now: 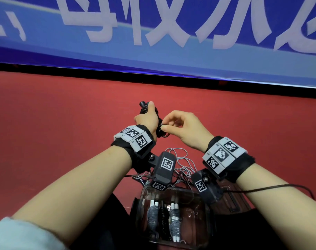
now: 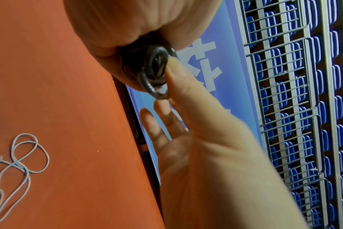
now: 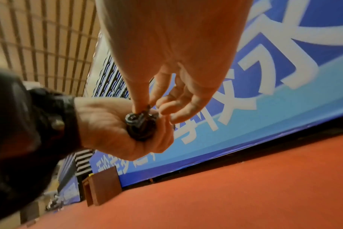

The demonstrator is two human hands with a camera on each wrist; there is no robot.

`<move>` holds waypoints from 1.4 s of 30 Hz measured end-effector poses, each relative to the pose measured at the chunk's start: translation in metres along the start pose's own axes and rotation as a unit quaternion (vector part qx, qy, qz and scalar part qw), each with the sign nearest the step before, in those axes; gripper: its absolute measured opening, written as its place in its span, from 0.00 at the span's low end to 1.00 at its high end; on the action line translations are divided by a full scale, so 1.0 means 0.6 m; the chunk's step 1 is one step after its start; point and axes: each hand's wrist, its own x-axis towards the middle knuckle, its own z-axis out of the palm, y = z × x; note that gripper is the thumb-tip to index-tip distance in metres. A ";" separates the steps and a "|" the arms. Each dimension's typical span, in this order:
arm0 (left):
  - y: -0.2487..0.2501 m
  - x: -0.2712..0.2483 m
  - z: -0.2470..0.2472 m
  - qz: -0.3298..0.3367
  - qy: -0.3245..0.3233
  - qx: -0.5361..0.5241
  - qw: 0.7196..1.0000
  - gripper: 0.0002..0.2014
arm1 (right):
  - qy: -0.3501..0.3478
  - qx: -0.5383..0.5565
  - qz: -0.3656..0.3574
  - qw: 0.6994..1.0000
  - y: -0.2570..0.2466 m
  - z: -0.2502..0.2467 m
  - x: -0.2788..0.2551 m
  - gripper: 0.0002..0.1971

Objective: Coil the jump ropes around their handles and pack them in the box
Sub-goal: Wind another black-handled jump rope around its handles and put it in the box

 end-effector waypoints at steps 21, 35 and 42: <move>0.007 0.010 -0.008 -0.034 -0.070 0.008 0.997 0.28 | 0.017 -0.147 -0.108 0.983 -0.002 0.020 -0.011 0.06; 0.006 0.017 -0.014 -0.054 -0.083 -0.033 0.995 0.19 | 0.109 -0.180 -0.135 0.968 -0.003 0.021 -0.015 0.12; 0.019 0.013 -0.025 -0.095 -0.061 -0.096 0.989 0.22 | 0.088 -0.176 -0.120 0.973 -0.018 0.026 -0.013 0.07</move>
